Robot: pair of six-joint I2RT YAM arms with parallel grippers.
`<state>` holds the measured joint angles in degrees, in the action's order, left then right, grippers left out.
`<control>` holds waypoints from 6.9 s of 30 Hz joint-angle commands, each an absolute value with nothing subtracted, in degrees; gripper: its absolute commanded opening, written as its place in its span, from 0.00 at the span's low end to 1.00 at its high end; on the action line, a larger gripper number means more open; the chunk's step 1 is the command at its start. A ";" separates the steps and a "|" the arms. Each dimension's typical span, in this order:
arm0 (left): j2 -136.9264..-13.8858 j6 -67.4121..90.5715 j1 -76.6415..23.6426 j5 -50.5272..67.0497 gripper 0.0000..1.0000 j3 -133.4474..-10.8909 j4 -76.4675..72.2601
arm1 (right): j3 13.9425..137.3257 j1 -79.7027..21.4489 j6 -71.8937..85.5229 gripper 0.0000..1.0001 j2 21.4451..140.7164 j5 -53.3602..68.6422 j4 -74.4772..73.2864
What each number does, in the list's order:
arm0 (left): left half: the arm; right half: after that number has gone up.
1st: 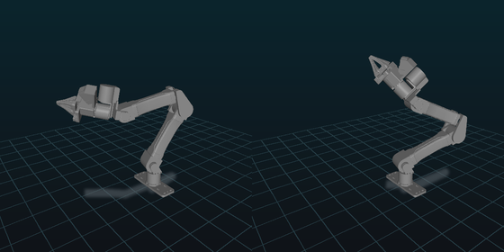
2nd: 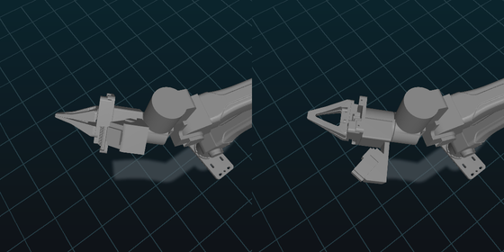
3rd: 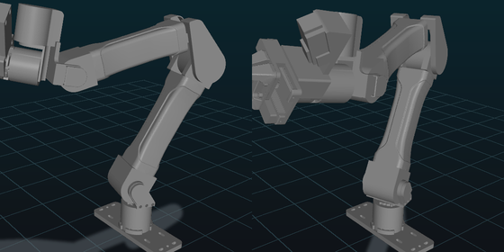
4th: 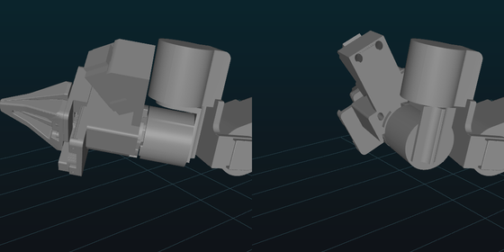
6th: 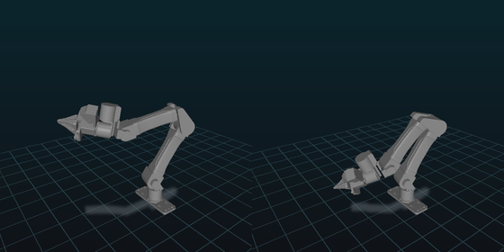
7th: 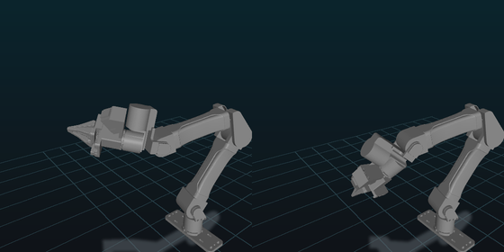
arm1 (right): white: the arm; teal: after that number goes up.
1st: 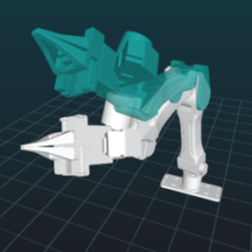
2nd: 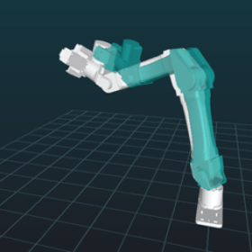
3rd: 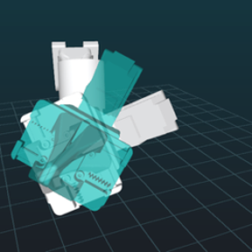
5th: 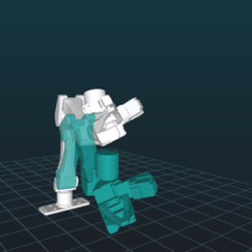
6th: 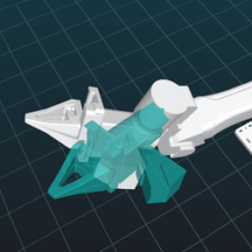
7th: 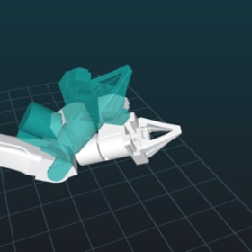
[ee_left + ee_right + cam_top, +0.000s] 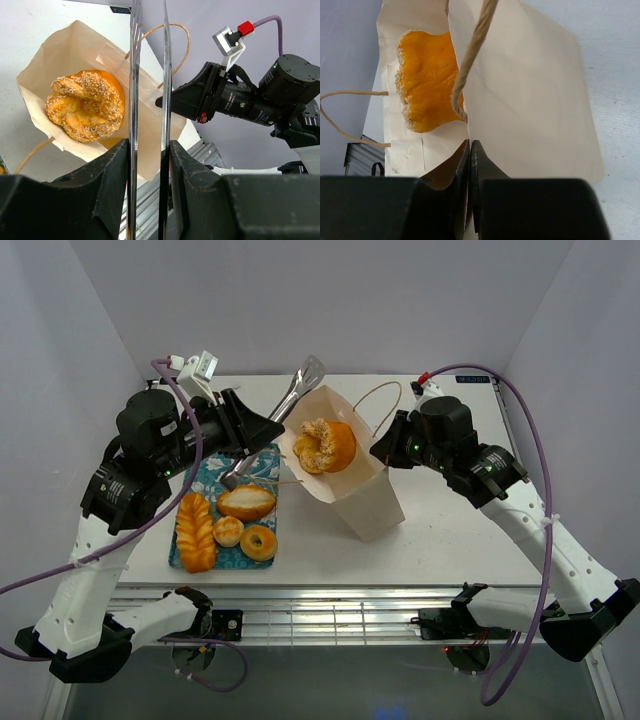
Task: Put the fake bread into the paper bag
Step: Place the fake bread in the paper bag, then pick up the fake bread from the plate.
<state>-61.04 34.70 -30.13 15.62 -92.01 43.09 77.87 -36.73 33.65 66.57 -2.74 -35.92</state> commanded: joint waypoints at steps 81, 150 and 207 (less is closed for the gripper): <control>-59.06 27.86 -30.23 3.69 0.43 -94.57 50.63 | 78.24 -18.90 18.28 0.08 69.59 4.39 -44.81; -57.47 46.94 -21.09 8.96 0.45 -70.22 80.59 | 73.04 -21.45 20.13 0.08 64.34 18.02 -35.51; -58.36 39.38 -20.57 14.24 0.51 -61.26 80.86 | 72.25 -22.06 20.30 0.08 64.42 17.84 -35.68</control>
